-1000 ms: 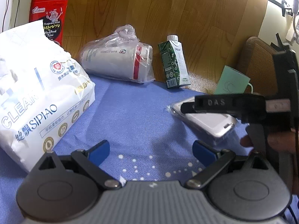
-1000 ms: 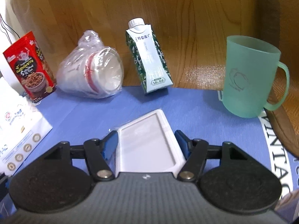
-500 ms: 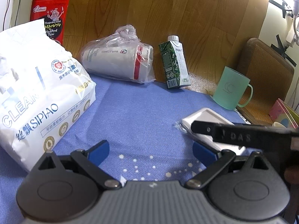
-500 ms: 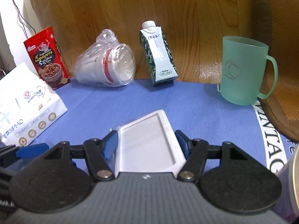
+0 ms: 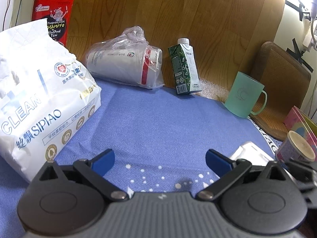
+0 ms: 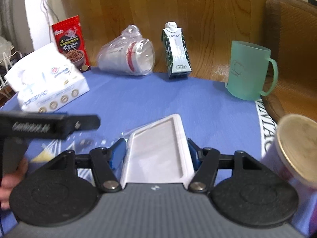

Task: Organize soft objects
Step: 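Lower the left gripper onto the white wrapped tray and grasp it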

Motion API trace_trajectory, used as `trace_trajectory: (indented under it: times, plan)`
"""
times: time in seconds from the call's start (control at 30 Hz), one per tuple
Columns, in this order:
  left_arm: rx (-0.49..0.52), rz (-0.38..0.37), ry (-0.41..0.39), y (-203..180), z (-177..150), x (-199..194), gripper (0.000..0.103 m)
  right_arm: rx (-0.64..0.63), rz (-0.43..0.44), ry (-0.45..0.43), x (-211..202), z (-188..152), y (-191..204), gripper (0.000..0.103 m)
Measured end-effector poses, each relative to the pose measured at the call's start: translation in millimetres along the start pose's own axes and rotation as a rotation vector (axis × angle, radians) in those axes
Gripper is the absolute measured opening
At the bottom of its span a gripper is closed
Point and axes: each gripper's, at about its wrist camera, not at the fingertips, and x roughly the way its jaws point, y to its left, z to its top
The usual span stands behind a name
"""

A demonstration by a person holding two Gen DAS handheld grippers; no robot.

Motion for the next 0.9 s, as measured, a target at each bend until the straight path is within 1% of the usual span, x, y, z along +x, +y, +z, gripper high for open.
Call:
trace_trajectory:
  times: [0.23, 0.43, 0.5, 0.53, 0.57, 0.63, 0.67, 0.77, 0.9]
  plan:
    - [0.02, 0.009, 0.003, -3, 0, 3, 0.102, -0.026, 0.002, -0.005, -47, -33, -3, 0.066]
    - [0.069, 0.028, 0.014, -12, -3, 3, 0.102, -0.025, -0.045, -0.024, -92, -66, -13, 0.066]
    - [0.09, 0.041, 0.019, -15, -4, 3, 0.102, -0.023, -0.072, -0.04, -107, -75, -18, 0.068]
    - [0.099, 0.049, 0.022, -17, -5, 4, 0.102, -0.032, -0.092, -0.046, -114, -80, -18, 0.071]
    - [0.107, 0.056, 0.025, -18, -5, 4, 0.102, -0.043, -0.121, -0.059, -119, -84, -17, 0.079]
    - [0.123, 0.073, 0.03, -22, -7, 4, 0.102, -0.06, -0.175, -0.104, -135, -95, -16, 0.085]
    - [0.13, 0.081, 0.032, -23, -8, 4, 0.102, -0.06, -0.184, -0.123, -142, -99, -15, 0.085]
    - [0.167, 0.112, 0.045, -30, -10, 6, 0.102, -0.046, -0.179, -0.181, -162, -111, -15, 0.088]
    - [0.21, 0.149, 0.058, -38, -12, 10, 0.103, -0.055, -0.163, -0.212, -178, -124, -10, 0.089]
